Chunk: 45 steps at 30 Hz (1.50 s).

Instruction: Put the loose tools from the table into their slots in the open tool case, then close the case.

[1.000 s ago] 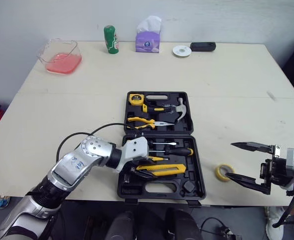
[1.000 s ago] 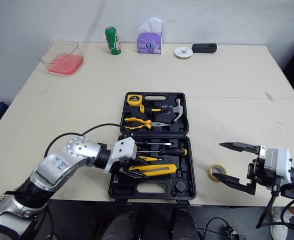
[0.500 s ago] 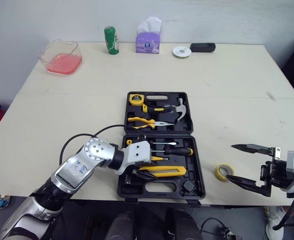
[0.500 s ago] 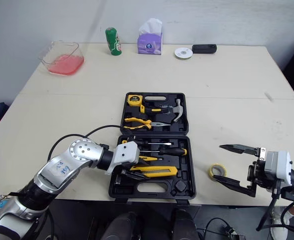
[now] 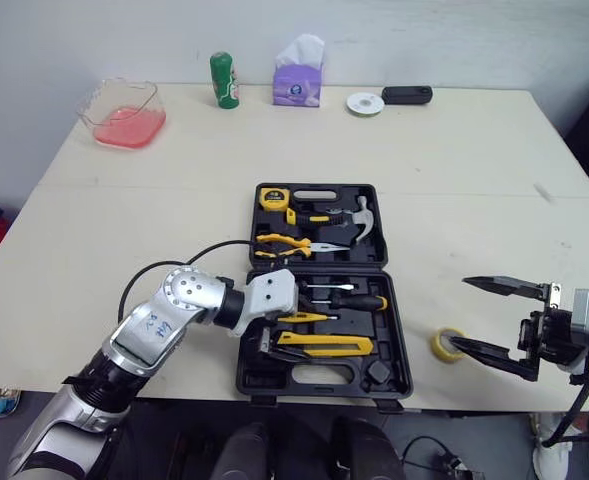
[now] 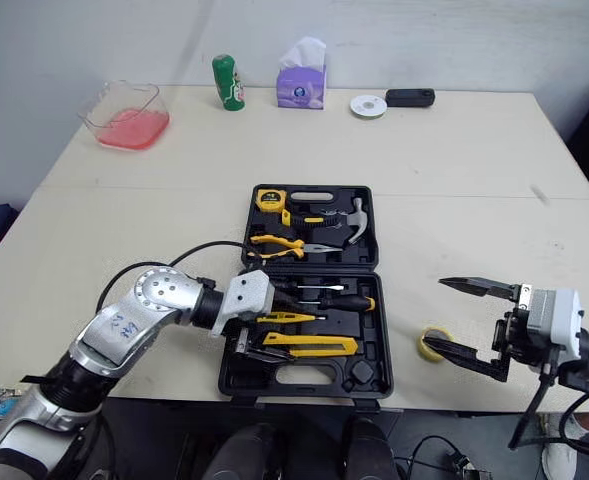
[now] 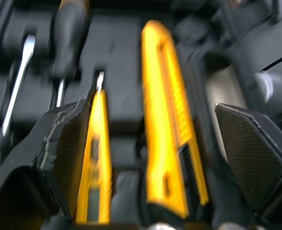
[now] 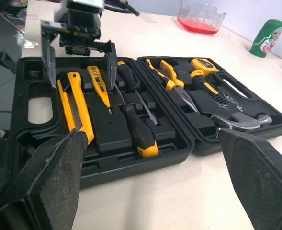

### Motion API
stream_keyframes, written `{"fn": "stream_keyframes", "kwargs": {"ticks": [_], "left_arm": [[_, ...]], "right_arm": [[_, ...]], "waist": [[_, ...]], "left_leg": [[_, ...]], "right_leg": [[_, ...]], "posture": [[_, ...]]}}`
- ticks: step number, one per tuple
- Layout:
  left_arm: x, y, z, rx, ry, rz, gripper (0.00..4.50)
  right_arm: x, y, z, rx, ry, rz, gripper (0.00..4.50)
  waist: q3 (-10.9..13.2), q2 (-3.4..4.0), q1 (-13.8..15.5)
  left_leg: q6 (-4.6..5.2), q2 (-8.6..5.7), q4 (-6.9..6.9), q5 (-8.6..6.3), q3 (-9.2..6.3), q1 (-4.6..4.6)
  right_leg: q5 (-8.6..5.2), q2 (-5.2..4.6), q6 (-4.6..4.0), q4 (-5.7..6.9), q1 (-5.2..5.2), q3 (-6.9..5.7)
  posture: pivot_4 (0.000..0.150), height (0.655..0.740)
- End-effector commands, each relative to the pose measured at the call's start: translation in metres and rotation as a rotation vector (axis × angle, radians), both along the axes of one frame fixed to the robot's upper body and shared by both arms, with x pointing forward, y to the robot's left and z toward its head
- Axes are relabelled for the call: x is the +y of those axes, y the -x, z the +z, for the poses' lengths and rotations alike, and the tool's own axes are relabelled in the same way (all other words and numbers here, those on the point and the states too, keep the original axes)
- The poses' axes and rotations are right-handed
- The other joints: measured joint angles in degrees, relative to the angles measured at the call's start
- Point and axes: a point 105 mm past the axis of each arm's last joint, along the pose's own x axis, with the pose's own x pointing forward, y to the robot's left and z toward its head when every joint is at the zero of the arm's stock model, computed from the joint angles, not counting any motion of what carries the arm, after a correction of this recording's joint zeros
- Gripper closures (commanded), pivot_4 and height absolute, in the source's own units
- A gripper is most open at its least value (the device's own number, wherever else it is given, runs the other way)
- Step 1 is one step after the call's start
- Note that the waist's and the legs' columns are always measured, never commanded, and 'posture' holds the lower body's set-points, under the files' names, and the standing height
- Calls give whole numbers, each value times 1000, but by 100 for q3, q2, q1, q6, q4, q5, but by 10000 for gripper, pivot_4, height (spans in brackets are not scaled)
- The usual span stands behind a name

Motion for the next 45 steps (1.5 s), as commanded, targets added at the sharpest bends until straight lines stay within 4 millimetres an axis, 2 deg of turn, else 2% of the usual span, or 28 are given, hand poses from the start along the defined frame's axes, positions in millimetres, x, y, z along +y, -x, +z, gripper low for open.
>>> {"fn": "stream_keyframes", "kwargs": {"ticks": [1,2,5,7,13,20,28,33,45], "left_arm": [[0,-2,20,-89,89,-47,1043],[-2,-2,26,-105,134,-57,1043],[-6,0,39,-146,252,-106,8669],[-8,0,37,-151,244,-131,18890],[-15,-1,26,-152,209,-145,44636],[-17,1,5,-167,145,-143,44636],[-19,6,-18,-85,94,-113,44636],[-13,1,-41,-43,4,-73,44636],[-12,-8,-68,105,-33,71,44636]], "right_arm": [[7,0,9,-30,5,13,0],[8,0,9,-31,5,11,0],[9,-2,11,-32,6,6,0],[9,-3,11,-31,6,3,0],[3,-6,6,-26,5,-9,0],[-5,-6,-3,-22,5,-18,0],[-10,-2,-9,-24,6,-27,0],[-12,2,-14,-17,3,-32,0],[-17,4,-23,-15,-9,-41,0]], "waist": [[0,0,-1],[0,0,-1],[0,-1,9],[0,-1,5],[0,-1,2],[0,-1,-2],[0,0,-1],[0,0,0],[-14,9,-3]], "left_leg": [[0,0,0,0,-1,0],[0,0,0,0,0,0],[0,-1,3,0,-2,-4],[0,-1,7,-1,-3,-4],[1,-1,10,-1,0,-3],[2,-1,10,-1,0,-3],[2,-1,10,-1,-2,-3],[2,-1,12,-1,-2,-3],[1,7,6,-15,-14,75]], "right_leg": [[0,0,0,0,0,0],[0,0,0,0,0,0],[0,0,0,2,-1,-3],[0,1,0,2,0,-5],[0,3,0,8,1,-4],[0,4,0,8,0,-5],[0,2,0,8,1,-4],[0,2,0,9,2,-4],[0,-27,0,-38,88,1]], "posture": [[1500,7400],[1500,7400],[1500,7400],[1500,7400],[1500,7400],[1500,7400],[1500,7400],[1500,7400],[1500,7400]]}}
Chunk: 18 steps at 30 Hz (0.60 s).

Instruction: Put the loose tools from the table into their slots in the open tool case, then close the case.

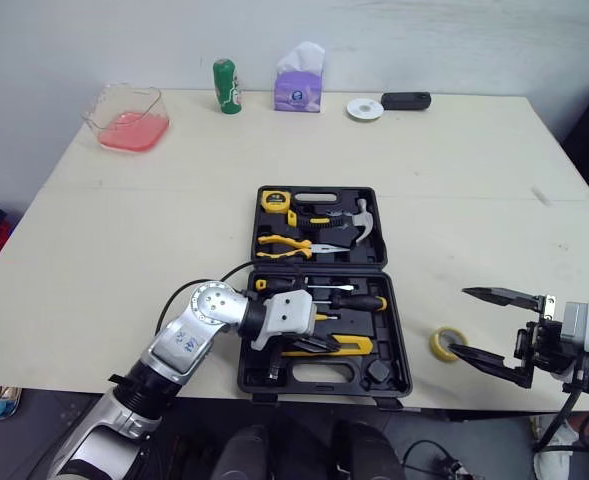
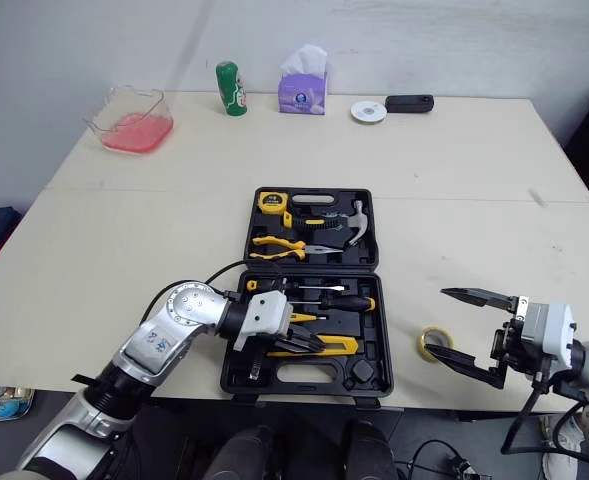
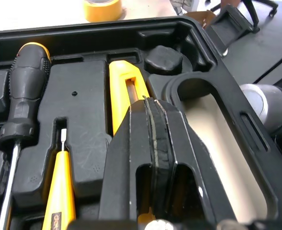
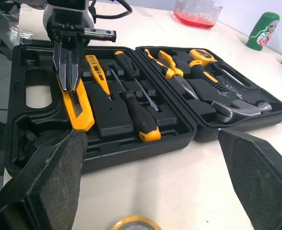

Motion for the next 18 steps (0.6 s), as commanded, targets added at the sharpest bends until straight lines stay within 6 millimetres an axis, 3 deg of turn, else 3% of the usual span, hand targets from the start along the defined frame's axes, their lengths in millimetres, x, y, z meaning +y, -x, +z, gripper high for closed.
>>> {"fn": "stream_keyframes", "kwargs": {"ticks": [1,6,10,14,18], "left_arm": [[16,-10,-36,116,-105,137,44636],[24,-12,-55,174,-158,199,44636],[25,-5,-60,133,-175,137,44636],[17,-8,-41,49,-89,101,44636],[9,-21,-2,-166,75,67,44636]], "right_arm": [[-3,2,4,-37,-3,-2,0],[-4,3,0,-38,-8,-4,0],[-4,3,-1,-41,-10,-6,0],[-6,4,-2,-37,-5,-14,0],[-14,1,1,-37,-12,-70,0]], "waist": [[-5,8,-7],[-22,14,-10],[-39,23,-11],[-44,32,-10],[-44,34,-9]], "left_leg": [[0,0,-1,0,2,4],[-5,5,-10,-3,5,25],[-7,8,-11,-6,2,36],[-8,8,-15,-7,2,34],[-8,8,-17,-7,2,30]], "right_leg": [[0,-3,0,0,1,3],[-1,1,-2,-5,17,5],[-1,-2,-2,-10,29,5],[-2,-4,-3,-14,26,6],[-1,-5,-4,-15,20,5]], "posture": [[1500,7400],[1500,7400],[1500,7400],[1500,7400],[1500,7400]]}}
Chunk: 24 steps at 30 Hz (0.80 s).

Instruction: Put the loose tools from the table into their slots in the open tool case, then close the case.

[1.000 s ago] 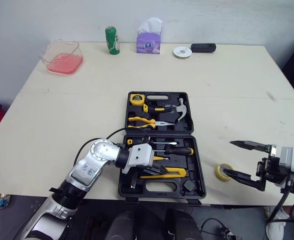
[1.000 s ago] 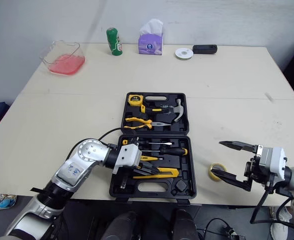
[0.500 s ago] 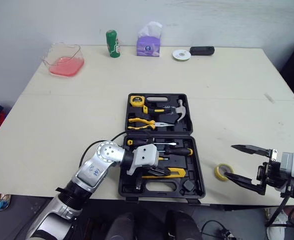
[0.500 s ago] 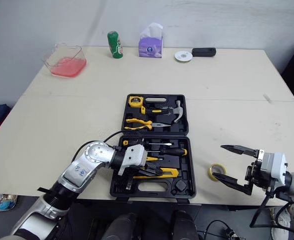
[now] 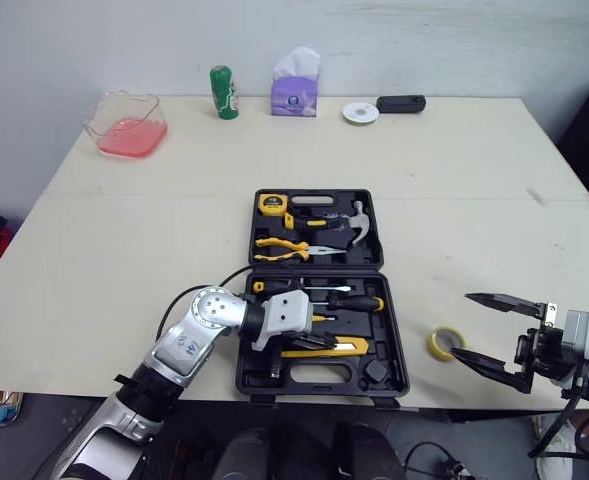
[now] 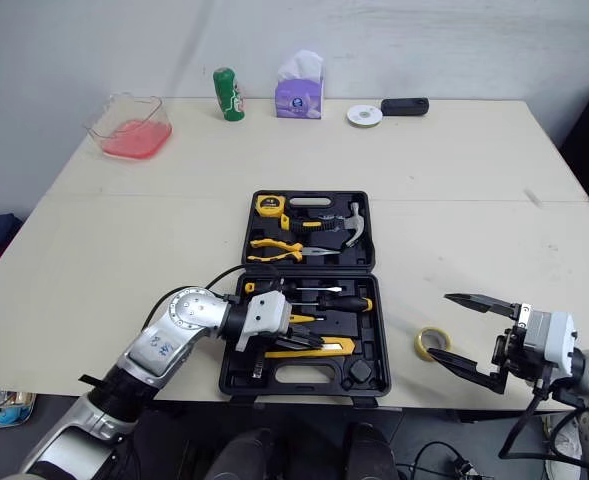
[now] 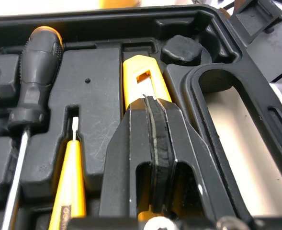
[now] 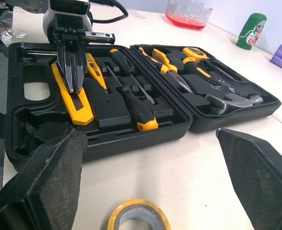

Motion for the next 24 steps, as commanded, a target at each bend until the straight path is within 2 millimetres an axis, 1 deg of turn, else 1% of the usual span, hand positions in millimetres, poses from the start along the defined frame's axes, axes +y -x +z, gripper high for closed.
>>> {"fn": "stream_keyframes", "kwargs": {"ticks": [1,2,3,4,5,6,7,8,9,10,11,12,13,14,15,16,18,19,20,21,22,24], "left_arm": [[4,-9,18,-107,105,14,44636],[5,-5,36,-140,174,-34,44636],[10,-4,47,-168,199,-52,44636],[15,-3,54,-187,205,-70,44636],[19,-2,57,-195,202,-80,44636],[29,-4,64,-200,208,-57,41726],[35,-5,70,-203,217,-44,38423],[46,-6,75,-213,209,-21,35501],[53,-6,78,-220,201,-7,30895],[66,-9,85,-238,215,49,26222],[82,-13,92,-260,229,126,21493],[93,-15,97,-274,242,177,15690],[107,-16,99,-264,246,242,10975],[126,-18,97,-261,230,322,7005],[147,-17,93,-272,203,390,1068],[167,-15,87,-282,169,468,425],[196,-11,82,-274,175,602,425],[209,-10,82,-270,185,670,425],[216,-9,83,-269,194,710,425],[238,-5,77,-264,183,807,425],[253,-1,73,-262,172,869,425],[291,11,65,-239,192,1049,425]], "right_arm": [[-14,-2,11,-37,-4,-79,0],[-21,-3,14,-36,-8,-114,0],[-27,-4,17,-38,-4,-143,0],[-33,-4,18,-37,-2,-165,0],[-36,-4,19,-36,1,-175,0],[-45,-5,21,-43,5,-212,0],[-52,-5,23,-49,7,-238,0],[-63,-7,26,-67,0,-290,0],[-71,-8,28,-79,-6,-324,0],[-80,-8,30,-88,-2,-366,0],[-91,-9,32,-106,2,-419,0],[-99,-9,33,-118,7,-451,0],[-108,-8,34,-124,10,-490,0],[-118,-7,34,-138,19,-539,0],[-131,-5,34,-143,17,-598,0],[-142,-2,32,-149,28,-648,0],[-157,3,29,-146,32,-709,0],[-163,5,28,-151,37,-739,0],[-166,6,27,-155,39,-759,0],[-175,9,26,-158,30,-807,0],[-180,10,25,-160,24,-838,0],[-193,16,21,-152,22,-914,0]], "waist": [[2,-1,1],[4,-3,0],[8,-6,0],[10,-8,1],[10,-8,-1],[10,-7,-2],[11,-8,-5],[12,-10,-7],[14,-12,-15],[15,-12,-25],[16,-10,-32],[17,-10,-40],[18,-10,-44],[19,-11,-54],[21,-10,-66],[21,-10,-91],[22,-9,-124],[24,-13,-129],[29,-19,-124],[34,-28,-126],[35,-29,-143],[36,-24,-164]], "left_leg": [[0,0,0,0,1,-3],[0,0,0,0,1,-12],[1,-2,0,0,3,-27],[3,-2,1,1,5,-42],[3,-3,1,2,3,-46],[3,-3,0,2,3,-47],[3,-3,0,2,4,-46],[3,-2,0,2,4,-47],[3,-2,0,2,5,-46],[4,-2,0,2,6,-45],[4,-2,0,2,10,-43],[4,-2,0,2,13,-40],[4,-1,-2,2,15,-38],[4,-1,-7,2,15,-35],[4,0,-17,2,16,-32],[3,0,-25,2,19,-27],[3,0,-43,2,24,-22],[2,1,-47,1,24,-23],[2,2,-48,1,21,-25],[2,1,-47,1,21,-25],[3,-1,-45,0,21,-25],[4,-4,-46,-2,23,-22]], "right_leg": [[0,0,0,0,-4,0],[0,0,0,1,-14,0],[0,-2,0,2,-29,0],[1,-4,0,5,-42,-2],[1,-4,0,3,-45,-7],[1,-4,0,1,-45,-10],[1,-2,0,0,-43,-13],[1,2,0,-1,-42,-14],[1,4,0,-1,-41,-13],[1,5,0,-1,-40,-13],[1,5,0,1,-40,-11],[1,4,0,2,-40,-9],[1,4,0,2,-40,-6],[1,3,0,1,-40,-6],[0,4,0,-1,-40,-5],[0,3,-1,-4,-40,-4],[-2,3,-3,-6,-41,-4],[-2,3,-4,-9,-43,-6],[-2,2,-4,-14,-41,-8],[-2,-1,-4,-17,-41,-8],[-2,-8,-4,-19,-42,-7],[-2,-18,-3,-18,-42,-6]], "posture": [[1500,7400],[1500,7400],[1500,7400],[1500,7400],[1500,7400],[1500,7400],[1500,7400],[1500,7400],[1500,7400],[1500,7400],[1500,7400],[1500,7400],[1500,7400],[1500,7400],[1500,7400],[1500,7400],[1500,7400],[1500,7400],[1500,7400],[1500,7400],[1500,7400],[1500,7400]]}}
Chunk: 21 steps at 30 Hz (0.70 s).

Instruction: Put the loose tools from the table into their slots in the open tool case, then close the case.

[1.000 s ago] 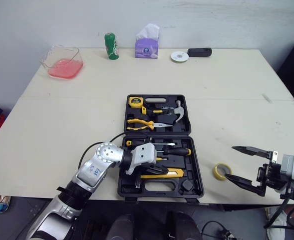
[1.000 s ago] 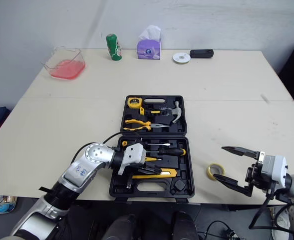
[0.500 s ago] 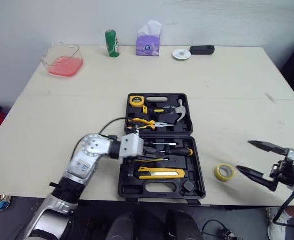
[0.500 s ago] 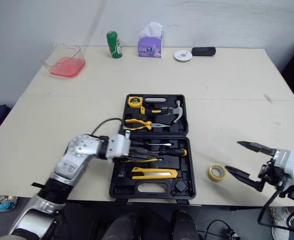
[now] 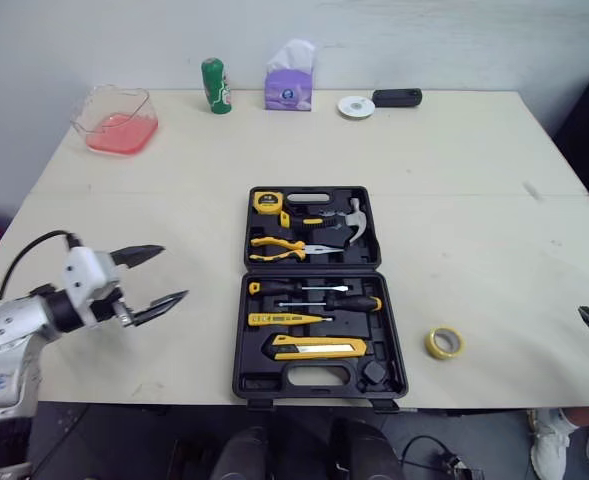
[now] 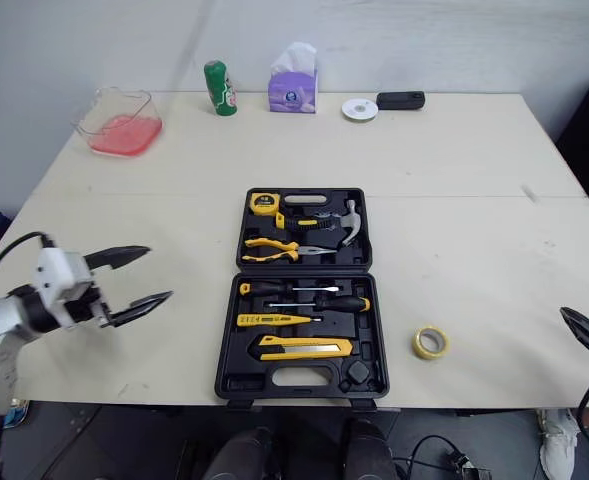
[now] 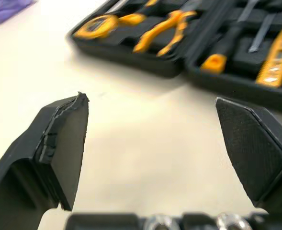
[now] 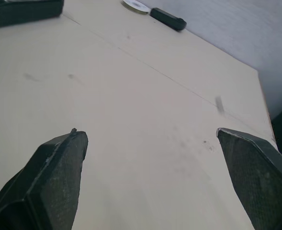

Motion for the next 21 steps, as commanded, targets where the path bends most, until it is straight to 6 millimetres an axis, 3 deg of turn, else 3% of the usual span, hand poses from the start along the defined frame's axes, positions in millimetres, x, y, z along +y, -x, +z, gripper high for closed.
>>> {"fn": "stream_keyframes", "kwargs": {"ticks": [1,5,8,10,17,21], "left_arm": [[54,15,5,-38,40,240,425],[103,38,3,-62,89,485,425],[118,50,3,-77,128,575,425],[115,55,-2,-46,142,568,425],[101,52,-5,-29,146,513,425],[80,41,-1,-34,146,431,425]], "right_arm": [[-24,12,8,-34,27,-132,0],[-42,24,0,-10,9,-244,0],[-50,30,-6,10,-5,-309,0],[-55,29,-14,46,-16,-372,0],[-31,8,-9,8,-19,-274,0],[-10,-6,-4,22,-39,-172,0]], "waist": [[2,4,-11],[4,6,-16],[5,9,-13],[5,10,-5],[7,16,-9],[7,18,-7]], "left_leg": [[-2,0,-2,-2,0,0],[-35,3,-7,-22,-1,1],[-38,2,-9,-30,0,2],[-40,2,-8,-32,0,2],[-42,2,-9,-38,0,2],[-42,1,-11,-39,2,0]], "right_leg": [[-1,-1,-1,1,-3,0],[-3,-4,-6,5,-8,-1],[-4,-8,-7,4,-9,0],[-4,-11,-7,4,-9,0],[-5,-13,-9,6,-13,0],[-5,-14,-9,5,-14,0]], "posture": [[1500,7400],[1500,7400],[1500,7400],[1500,7400],[1500,7400],[1500,7400]]}}
